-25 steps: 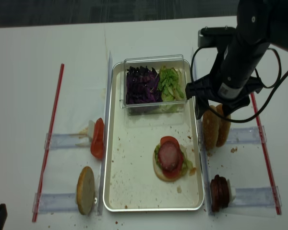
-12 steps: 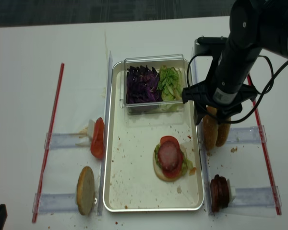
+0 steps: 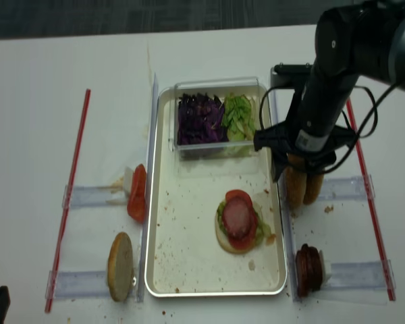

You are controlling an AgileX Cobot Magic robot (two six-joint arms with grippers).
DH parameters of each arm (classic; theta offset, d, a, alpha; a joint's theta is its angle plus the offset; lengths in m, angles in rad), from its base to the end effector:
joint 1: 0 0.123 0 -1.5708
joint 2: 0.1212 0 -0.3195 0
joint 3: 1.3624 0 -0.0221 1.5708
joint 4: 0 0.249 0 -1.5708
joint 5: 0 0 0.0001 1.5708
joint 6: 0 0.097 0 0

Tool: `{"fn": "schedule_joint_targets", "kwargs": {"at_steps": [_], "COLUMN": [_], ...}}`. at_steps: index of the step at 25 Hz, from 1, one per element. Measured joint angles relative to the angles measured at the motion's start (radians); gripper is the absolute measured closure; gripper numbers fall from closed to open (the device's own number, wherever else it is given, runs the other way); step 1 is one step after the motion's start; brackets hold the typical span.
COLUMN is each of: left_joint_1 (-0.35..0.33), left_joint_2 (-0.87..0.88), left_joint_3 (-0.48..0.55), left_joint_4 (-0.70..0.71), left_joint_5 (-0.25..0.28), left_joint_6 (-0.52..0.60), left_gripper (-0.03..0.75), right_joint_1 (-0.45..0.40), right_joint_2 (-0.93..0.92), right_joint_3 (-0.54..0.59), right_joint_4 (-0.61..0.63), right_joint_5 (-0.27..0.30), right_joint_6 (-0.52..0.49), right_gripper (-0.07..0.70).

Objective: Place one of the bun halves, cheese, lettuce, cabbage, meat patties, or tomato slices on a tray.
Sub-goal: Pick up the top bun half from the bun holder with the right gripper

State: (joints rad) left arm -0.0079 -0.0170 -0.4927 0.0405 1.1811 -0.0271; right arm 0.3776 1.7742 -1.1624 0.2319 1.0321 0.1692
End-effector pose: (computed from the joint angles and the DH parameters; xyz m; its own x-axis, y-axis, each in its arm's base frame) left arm -0.0434 0.0040 0.2609 -0.5510 -0.0073 -0.8345 -0.0298 0.9995 0.0109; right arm 0.3005 0.1398 0.2252 -0.9951 -0.0934 0.0313 -0.0855 0.9768 0.1964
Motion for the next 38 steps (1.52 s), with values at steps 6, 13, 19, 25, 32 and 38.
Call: {"fn": "schedule_joint_targets", "kwargs": {"at_steps": [6, 13, 19, 25, 32, 38], "left_joint_1": [0.000, 0.000, 0.000, 0.000, 0.000, 0.000], "left_joint_2": [0.000, 0.000, 0.000, 0.000, 0.000, 0.000], "left_joint_3": [0.000, 0.000, 0.000, 0.000, 0.000, 0.000], "left_joint_4": [0.000, 0.000, 0.000, 0.000, 0.000, 0.000], "left_joint_5": [0.000, 0.000, 0.000, 0.000, 0.000, 0.000], "left_joint_6": [0.000, 0.000, 0.000, 0.000, 0.000, 0.000], "left_gripper": [0.295, 0.295, 0.295, 0.295, 0.295, 0.295], "right_joint_1": [0.000, 0.000, 0.000, 0.000, 0.000, 0.000], "right_joint_2": [0.007, 0.025, 0.026, 0.026, 0.026, 0.026], "right_joint_3": [0.000, -0.002, -0.004, -0.004, -0.004, -0.004], "right_joint_4": [0.000, -0.004, -0.021, -0.036, -0.040, -0.040], "right_joint_5": [-0.004, -0.008, -0.008, -0.008, -0.004, -0.004], "right_joint_6": [0.000, 0.004, 0.004, 0.004, 0.004, 0.004], "right_gripper": [0.146, 0.148, 0.286, 0.362, 0.395, 0.398]}}
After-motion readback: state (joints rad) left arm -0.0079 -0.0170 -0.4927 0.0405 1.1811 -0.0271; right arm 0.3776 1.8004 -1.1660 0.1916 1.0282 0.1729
